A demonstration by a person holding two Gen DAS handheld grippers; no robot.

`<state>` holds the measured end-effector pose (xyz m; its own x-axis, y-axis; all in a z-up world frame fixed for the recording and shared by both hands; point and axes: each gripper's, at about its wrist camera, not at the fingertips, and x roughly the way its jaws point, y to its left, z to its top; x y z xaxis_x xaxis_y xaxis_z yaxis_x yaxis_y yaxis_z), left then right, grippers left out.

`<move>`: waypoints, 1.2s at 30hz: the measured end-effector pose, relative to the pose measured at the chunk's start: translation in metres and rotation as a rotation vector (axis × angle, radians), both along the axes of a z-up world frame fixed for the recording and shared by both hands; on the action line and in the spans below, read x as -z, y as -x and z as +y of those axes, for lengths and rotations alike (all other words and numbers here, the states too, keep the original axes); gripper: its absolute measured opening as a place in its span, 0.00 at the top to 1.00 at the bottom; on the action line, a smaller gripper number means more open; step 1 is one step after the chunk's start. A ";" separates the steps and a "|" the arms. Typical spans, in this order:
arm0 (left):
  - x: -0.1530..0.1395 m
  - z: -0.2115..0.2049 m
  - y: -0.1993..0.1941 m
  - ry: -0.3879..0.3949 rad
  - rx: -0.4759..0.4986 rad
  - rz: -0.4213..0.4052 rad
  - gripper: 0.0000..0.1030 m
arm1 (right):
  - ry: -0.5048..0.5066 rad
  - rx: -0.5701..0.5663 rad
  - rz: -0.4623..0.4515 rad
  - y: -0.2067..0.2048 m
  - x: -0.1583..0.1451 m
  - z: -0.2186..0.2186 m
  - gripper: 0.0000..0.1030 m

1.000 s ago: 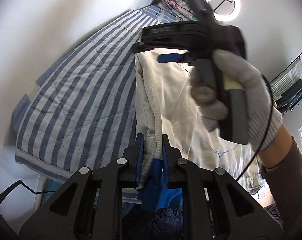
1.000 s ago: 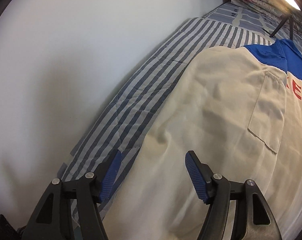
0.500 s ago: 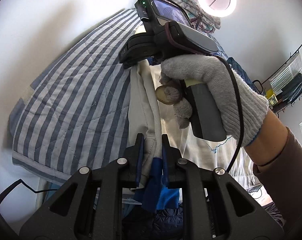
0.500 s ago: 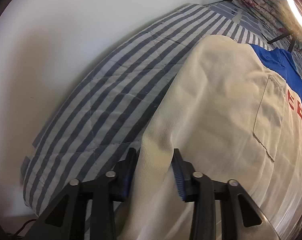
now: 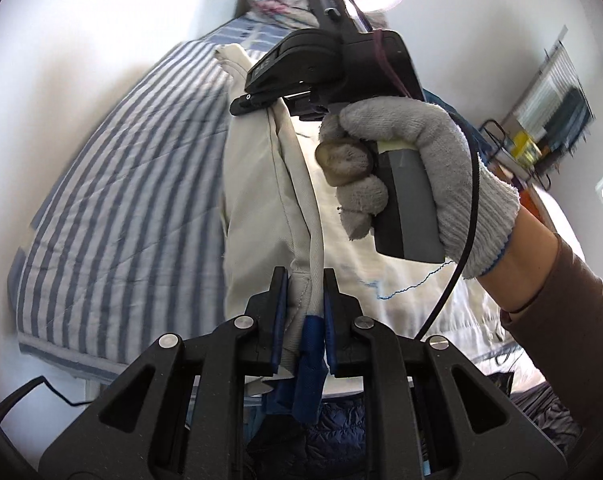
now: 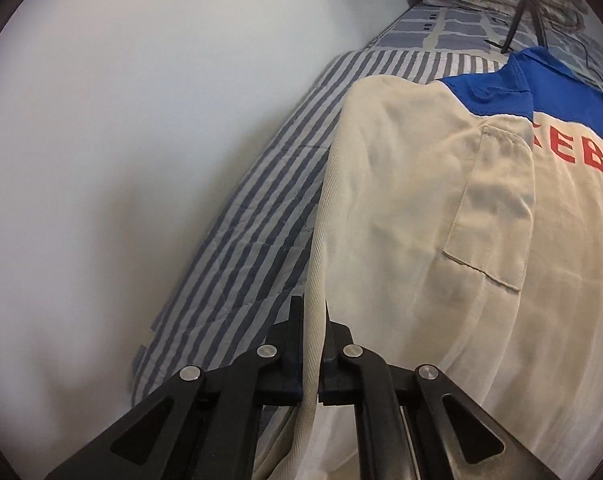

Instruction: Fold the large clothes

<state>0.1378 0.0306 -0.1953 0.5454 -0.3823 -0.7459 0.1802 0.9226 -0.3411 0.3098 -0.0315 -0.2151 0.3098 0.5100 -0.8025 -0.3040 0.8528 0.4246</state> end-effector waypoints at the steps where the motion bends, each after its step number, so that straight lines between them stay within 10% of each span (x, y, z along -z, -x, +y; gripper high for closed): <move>1: -0.001 -0.010 0.000 -0.009 0.016 -0.003 0.86 | -0.034 0.020 0.004 0.001 -0.001 -0.014 0.98; 13: 0.002 -0.090 -0.001 -0.077 0.175 0.017 0.85 | -0.176 0.205 0.038 0.026 0.019 -0.142 0.99; 20: -0.016 -0.085 0.010 0.047 0.252 0.026 0.79 | -0.109 0.246 0.081 0.024 0.047 -0.163 0.99; 30: -0.002 -0.026 -0.016 0.065 0.037 0.062 0.79 | -0.014 0.212 0.089 0.037 0.053 -0.156 0.98; 36: 0.017 -0.030 -0.019 0.034 0.040 0.093 0.79 | 0.148 0.054 -0.040 0.050 0.010 -0.145 0.68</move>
<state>0.1570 0.0005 -0.2119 0.4579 -0.4284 -0.7790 0.1829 0.9029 -0.3891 0.2601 -0.1768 -0.2253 0.3672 0.3689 -0.8539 -0.2701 0.9207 0.2816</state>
